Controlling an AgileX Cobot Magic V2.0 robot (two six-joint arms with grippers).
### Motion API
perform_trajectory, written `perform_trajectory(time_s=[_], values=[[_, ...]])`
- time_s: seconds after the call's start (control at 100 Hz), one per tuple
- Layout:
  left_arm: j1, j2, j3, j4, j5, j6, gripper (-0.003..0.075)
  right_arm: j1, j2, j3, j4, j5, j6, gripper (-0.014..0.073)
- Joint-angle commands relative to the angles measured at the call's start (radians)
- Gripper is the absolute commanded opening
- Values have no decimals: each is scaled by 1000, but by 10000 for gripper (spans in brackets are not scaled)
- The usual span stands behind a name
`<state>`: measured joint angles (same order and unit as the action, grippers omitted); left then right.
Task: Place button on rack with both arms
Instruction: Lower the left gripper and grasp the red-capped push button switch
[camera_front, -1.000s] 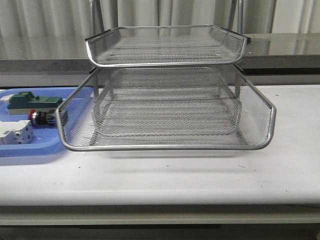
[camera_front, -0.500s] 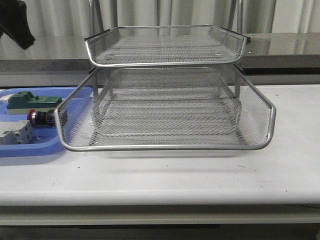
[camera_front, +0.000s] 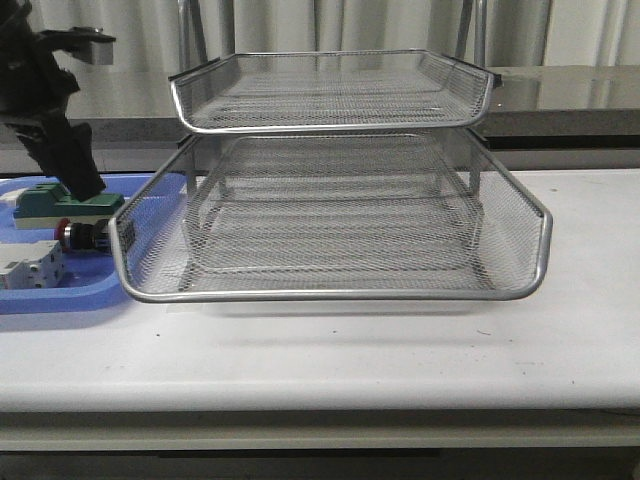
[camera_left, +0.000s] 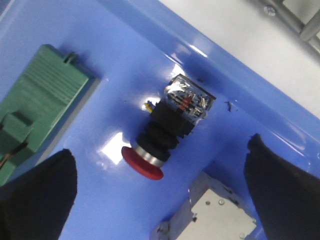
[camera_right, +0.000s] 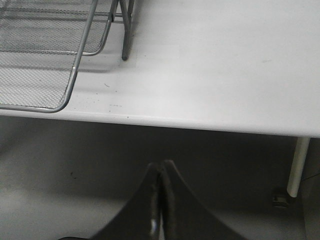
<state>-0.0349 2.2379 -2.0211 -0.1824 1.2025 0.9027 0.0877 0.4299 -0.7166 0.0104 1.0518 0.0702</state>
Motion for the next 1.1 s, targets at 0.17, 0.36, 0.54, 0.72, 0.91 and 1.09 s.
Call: perform_trajectory(time_s=[0.17,0.36,0.54,0.72,0.91,1.09], values=[[-46,0,-33,-26,-64,40,638,-3,5,-33,-10,-59,0,-71],[-50,28,-33,-17,-71,40,638,-3,5,-33,-10,-59,0,-71],[-50,52,-33,6,-76,40,638,-3,5,-33,-10,-59,0,-71],[-50,65,-33,9,-76,40,638,-3,5,-33,-10,-59,0,-71],[-50,72,-31,9,-76,40,630,-3,5,-33,-10,-59,0,-71],[-50,72,-31,15,-76,40,414,-3,5,-33,-10,-59,0,-71]])
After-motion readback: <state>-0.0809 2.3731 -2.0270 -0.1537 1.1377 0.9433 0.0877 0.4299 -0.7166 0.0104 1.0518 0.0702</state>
